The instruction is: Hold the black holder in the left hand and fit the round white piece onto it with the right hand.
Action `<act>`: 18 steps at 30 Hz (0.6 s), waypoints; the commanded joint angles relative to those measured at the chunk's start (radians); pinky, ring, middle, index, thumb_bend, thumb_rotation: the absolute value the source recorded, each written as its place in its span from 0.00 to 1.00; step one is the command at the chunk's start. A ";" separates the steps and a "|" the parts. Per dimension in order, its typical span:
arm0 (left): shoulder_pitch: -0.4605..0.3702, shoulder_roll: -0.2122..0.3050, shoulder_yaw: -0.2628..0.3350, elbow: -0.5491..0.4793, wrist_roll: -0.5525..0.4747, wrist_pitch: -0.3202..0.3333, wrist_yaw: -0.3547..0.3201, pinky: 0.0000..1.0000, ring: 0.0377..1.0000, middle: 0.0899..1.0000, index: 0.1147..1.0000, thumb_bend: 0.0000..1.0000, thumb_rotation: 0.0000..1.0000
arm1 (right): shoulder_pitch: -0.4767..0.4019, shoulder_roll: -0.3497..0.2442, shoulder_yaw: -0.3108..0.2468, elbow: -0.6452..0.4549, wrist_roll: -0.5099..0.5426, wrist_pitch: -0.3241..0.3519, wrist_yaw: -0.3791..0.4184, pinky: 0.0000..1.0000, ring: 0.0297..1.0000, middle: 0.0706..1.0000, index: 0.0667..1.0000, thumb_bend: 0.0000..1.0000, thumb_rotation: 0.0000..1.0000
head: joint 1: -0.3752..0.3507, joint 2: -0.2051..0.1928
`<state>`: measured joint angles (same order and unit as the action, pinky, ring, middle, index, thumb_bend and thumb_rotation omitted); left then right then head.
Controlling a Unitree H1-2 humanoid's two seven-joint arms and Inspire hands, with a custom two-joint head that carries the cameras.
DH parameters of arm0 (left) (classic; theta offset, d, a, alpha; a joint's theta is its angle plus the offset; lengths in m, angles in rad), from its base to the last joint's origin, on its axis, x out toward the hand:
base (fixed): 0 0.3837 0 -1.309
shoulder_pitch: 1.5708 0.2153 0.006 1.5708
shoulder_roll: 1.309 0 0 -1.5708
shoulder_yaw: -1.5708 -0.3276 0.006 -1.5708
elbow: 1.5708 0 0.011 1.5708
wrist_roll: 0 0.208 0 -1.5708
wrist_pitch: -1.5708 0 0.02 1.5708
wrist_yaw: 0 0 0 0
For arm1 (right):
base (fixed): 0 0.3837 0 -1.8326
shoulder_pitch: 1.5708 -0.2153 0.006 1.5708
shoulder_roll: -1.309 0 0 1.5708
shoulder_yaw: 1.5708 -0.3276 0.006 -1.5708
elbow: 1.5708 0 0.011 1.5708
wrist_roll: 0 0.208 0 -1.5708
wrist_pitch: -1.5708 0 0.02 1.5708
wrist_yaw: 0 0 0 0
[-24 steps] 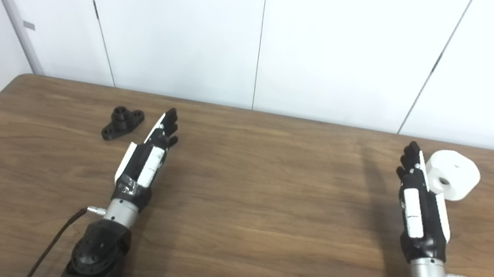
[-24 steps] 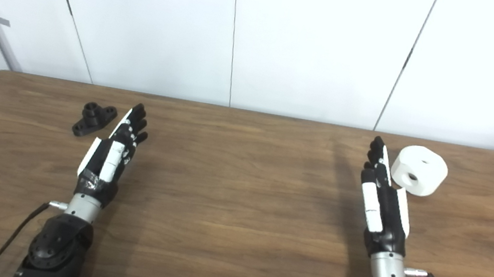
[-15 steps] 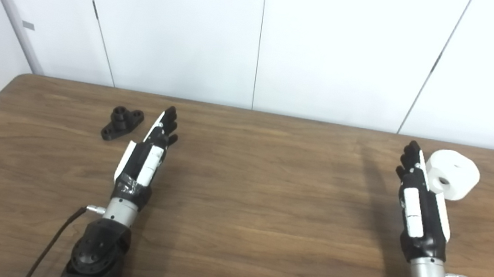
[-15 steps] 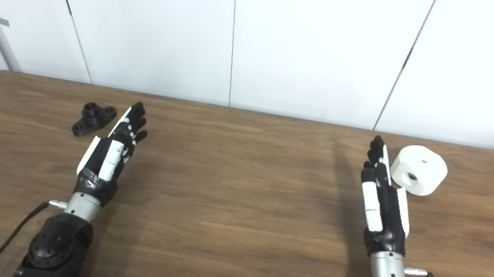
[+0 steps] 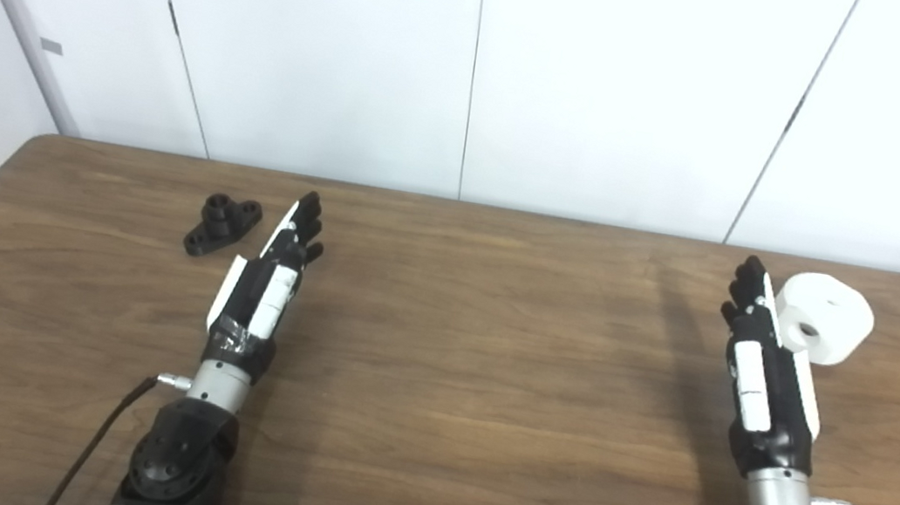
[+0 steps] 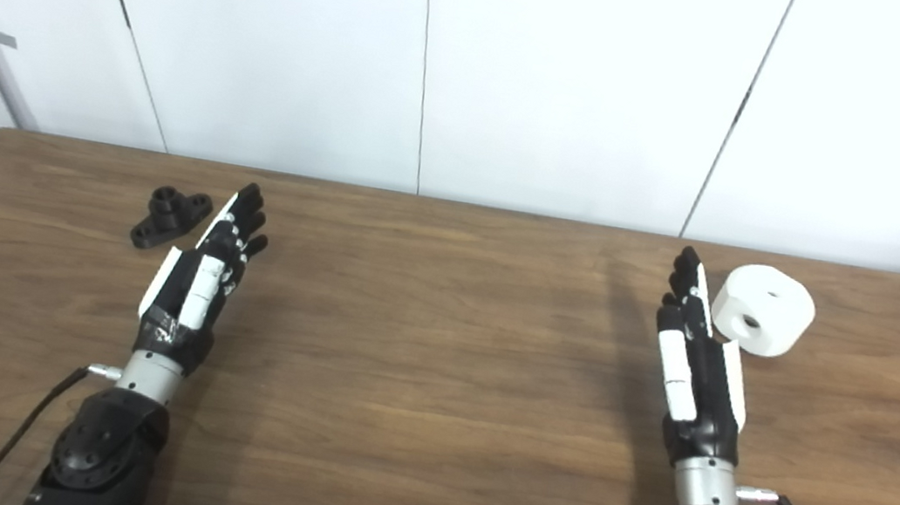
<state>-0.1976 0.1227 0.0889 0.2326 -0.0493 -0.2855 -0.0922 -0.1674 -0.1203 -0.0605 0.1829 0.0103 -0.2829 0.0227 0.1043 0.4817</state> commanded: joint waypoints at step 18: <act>0.064 0.116 0.006 -0.189 0.709 -0.128 0.484 0.53 0.57 0.57 0.56 0.83 0.08 | 0.064 0.010 0.006 0.080 0.001 -0.013 0.004 0.99 1.00 1.00 1.00 0.40 0.95 | 0.080 -0.031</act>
<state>-0.1037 0.2131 0.0847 0.0870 0.6273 -0.3696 0.3324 -0.1728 -0.1195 -0.0604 0.1846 0.0130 -0.2842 0.0280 0.1825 0.4525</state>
